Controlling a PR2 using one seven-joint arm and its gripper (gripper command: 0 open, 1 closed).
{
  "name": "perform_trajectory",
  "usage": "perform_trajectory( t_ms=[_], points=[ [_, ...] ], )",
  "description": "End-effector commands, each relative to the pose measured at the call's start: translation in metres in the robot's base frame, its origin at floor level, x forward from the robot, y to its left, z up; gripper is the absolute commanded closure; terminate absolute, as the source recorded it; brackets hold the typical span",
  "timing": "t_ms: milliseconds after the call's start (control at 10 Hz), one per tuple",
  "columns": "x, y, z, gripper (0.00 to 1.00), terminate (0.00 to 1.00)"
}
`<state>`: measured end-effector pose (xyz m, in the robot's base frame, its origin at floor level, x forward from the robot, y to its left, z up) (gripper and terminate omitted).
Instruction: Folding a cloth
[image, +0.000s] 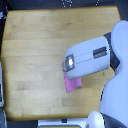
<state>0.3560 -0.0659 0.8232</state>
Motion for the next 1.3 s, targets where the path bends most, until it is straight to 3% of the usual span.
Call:
perform_trajectory(
  t_ms=[0,100,1200],
  points=[
    [-0.011,0.020,-0.022,1.00,0.00],
    [-0.010,0.021,-0.022,0.00,0.00],
    [0.008,0.004,-0.019,0.00,0.00]
  ],
)
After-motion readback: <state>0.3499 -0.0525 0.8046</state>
